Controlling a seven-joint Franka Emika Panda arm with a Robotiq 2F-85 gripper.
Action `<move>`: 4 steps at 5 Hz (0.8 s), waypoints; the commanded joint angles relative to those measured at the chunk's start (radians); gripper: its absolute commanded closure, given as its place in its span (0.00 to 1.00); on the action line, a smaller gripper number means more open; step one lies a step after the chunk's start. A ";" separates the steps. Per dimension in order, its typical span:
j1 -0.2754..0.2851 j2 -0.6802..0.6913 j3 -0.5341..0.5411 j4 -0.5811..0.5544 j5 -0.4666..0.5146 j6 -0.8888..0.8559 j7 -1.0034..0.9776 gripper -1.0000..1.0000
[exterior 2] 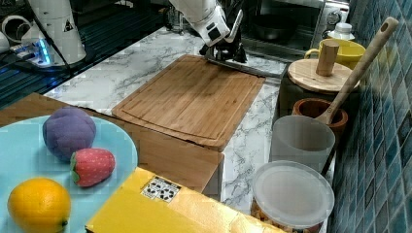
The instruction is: Close the oven.
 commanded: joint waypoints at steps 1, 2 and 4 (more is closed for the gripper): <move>0.039 -0.041 0.008 0.138 -0.062 0.011 0.150 1.00; 0.043 -0.080 0.029 0.126 -0.071 -0.038 0.171 1.00; 0.076 -0.127 0.083 0.109 -0.104 -0.073 0.241 1.00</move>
